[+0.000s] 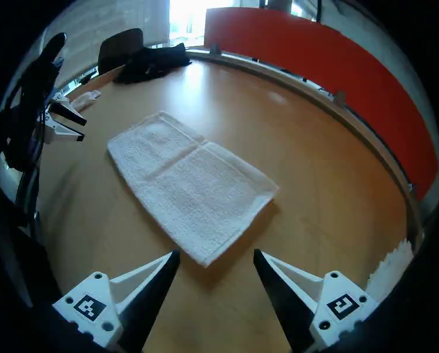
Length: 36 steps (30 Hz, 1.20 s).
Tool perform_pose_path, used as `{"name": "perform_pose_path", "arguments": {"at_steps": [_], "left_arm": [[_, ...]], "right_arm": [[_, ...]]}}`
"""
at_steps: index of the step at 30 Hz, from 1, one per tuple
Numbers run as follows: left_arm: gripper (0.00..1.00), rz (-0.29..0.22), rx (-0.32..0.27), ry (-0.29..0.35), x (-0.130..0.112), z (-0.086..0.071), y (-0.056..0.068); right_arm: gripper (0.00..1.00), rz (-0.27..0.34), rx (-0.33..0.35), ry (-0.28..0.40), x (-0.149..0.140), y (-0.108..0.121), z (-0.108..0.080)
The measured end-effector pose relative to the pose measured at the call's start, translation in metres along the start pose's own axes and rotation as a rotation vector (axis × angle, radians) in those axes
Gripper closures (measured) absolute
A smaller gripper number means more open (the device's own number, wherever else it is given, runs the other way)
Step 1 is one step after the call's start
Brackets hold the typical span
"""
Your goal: Fold towel
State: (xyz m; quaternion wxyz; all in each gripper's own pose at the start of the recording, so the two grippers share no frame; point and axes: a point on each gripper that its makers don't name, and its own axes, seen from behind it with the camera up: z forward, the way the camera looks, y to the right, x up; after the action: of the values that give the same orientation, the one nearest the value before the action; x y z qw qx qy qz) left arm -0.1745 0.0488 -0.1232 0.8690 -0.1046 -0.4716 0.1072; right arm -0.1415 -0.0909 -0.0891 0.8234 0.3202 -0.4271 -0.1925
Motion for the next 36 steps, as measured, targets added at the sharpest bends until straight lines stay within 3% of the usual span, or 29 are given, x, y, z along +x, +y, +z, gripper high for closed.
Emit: {"name": "perform_pose_path", "arguments": {"at_steps": [10, 20, 28, 36], "left_arm": [[0.27, -0.016, 0.023, -0.003, -0.011, -0.008, -0.01], [0.27, -0.036, 0.027, -0.001, -0.017, -0.014, -0.015], [0.27, -0.037, 0.029, -0.008, -0.022, -0.014, -0.02], [0.27, -0.036, 0.028, -0.013, -0.024, -0.012, -0.022]], "right_arm": [[0.2, -0.019, 0.016, -0.028, -0.01, -0.004, 0.006], [0.62, -0.033, 0.059, -0.06, -0.02, -0.011, 0.009], [0.72, -0.051, 0.073, -0.063, -0.021, -0.013, 0.01], [0.89, -0.049, 0.078, -0.064, -0.021, -0.012, 0.013]]}}
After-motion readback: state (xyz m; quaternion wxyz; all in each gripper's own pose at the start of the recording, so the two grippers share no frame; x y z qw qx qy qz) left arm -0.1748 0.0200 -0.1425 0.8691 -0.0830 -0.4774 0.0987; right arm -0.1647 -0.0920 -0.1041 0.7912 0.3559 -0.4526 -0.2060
